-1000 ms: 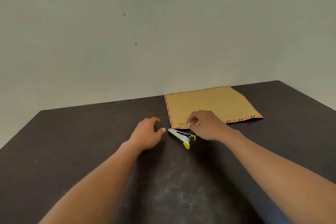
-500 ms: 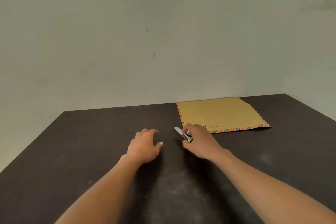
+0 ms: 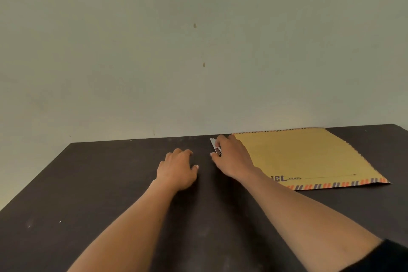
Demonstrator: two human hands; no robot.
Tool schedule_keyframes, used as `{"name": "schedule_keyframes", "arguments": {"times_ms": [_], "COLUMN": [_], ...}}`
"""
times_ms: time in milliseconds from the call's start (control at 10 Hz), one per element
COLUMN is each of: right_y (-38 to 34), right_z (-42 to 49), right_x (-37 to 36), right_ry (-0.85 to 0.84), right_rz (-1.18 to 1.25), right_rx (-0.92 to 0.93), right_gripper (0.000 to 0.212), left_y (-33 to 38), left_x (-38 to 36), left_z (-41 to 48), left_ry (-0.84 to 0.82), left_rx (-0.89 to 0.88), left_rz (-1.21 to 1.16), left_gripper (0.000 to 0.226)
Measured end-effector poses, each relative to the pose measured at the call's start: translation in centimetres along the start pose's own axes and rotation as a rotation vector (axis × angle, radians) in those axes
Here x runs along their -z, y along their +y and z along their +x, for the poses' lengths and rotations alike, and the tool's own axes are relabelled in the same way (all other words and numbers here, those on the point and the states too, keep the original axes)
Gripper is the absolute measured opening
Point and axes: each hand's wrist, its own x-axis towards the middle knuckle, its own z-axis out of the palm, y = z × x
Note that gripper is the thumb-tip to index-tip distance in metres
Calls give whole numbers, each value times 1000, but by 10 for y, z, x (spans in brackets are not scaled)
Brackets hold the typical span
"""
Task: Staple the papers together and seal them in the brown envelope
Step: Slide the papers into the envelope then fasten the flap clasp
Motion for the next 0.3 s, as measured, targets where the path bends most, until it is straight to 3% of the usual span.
{"name": "schedule_keyframes", "arguments": {"times_ms": [200, 300], "right_y": [2, -2], "right_z": [0, -6], "right_x": [-24, -8], "right_ry": [-73, -124], "right_rz": [-107, -120], "right_rx": [-37, -43], "right_gripper": [53, 58], "left_y": [-7, -6], "left_x": [-13, -5], "left_z": [4, -4], "left_ry": [37, -38], "left_rx": [-19, -17], "left_rz": [58, 31], "left_gripper": [47, 51]}}
